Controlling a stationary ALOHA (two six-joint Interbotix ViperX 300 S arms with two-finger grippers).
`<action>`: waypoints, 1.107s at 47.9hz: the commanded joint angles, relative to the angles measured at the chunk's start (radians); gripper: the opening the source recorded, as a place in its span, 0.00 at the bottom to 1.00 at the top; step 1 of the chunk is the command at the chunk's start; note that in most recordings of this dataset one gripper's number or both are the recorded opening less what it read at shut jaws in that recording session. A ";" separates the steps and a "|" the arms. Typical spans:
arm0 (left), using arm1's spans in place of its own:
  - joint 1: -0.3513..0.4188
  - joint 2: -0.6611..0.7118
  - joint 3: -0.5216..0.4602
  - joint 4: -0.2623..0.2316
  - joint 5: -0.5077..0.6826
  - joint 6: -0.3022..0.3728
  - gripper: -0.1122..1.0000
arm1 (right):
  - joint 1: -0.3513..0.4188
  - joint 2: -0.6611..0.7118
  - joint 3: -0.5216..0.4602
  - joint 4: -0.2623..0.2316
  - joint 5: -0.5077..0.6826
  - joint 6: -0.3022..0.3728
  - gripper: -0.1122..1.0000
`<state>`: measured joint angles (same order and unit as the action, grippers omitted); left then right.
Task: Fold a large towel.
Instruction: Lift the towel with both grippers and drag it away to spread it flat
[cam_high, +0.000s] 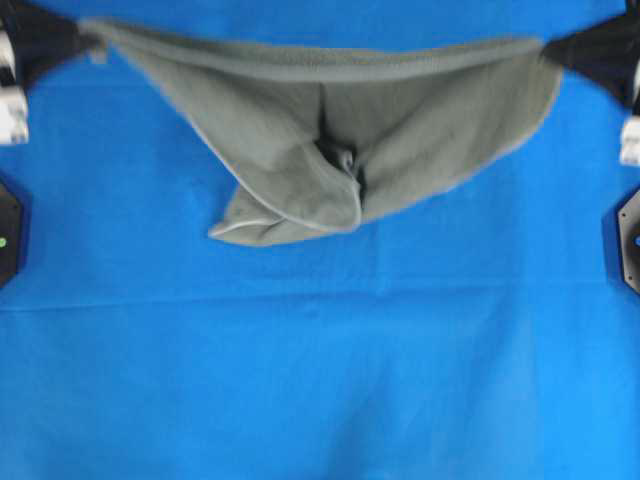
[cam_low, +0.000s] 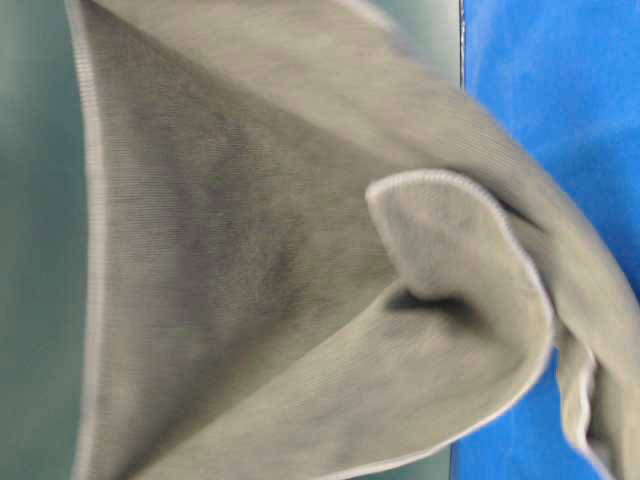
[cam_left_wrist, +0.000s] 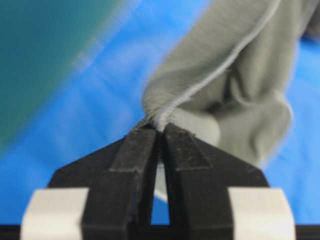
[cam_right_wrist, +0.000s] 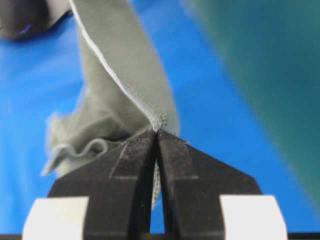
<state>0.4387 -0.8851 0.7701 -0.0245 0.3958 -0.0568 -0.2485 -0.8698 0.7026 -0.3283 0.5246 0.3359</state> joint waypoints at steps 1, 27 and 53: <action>0.048 0.046 -0.086 0.006 0.002 0.049 0.11 | -0.058 0.025 -0.089 -0.074 0.014 0.008 0.12; -0.149 0.153 -0.503 -0.009 0.607 -0.098 0.11 | 0.202 0.150 -0.457 0.018 0.437 0.014 0.12; -0.529 0.190 -0.870 -0.006 0.752 -0.348 0.11 | 0.612 0.207 -0.733 0.078 0.426 0.035 0.12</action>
<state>-0.0859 -0.7087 -0.0629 -0.0337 1.1413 -0.4034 0.3574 -0.6642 -0.0015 -0.2470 0.9725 0.3620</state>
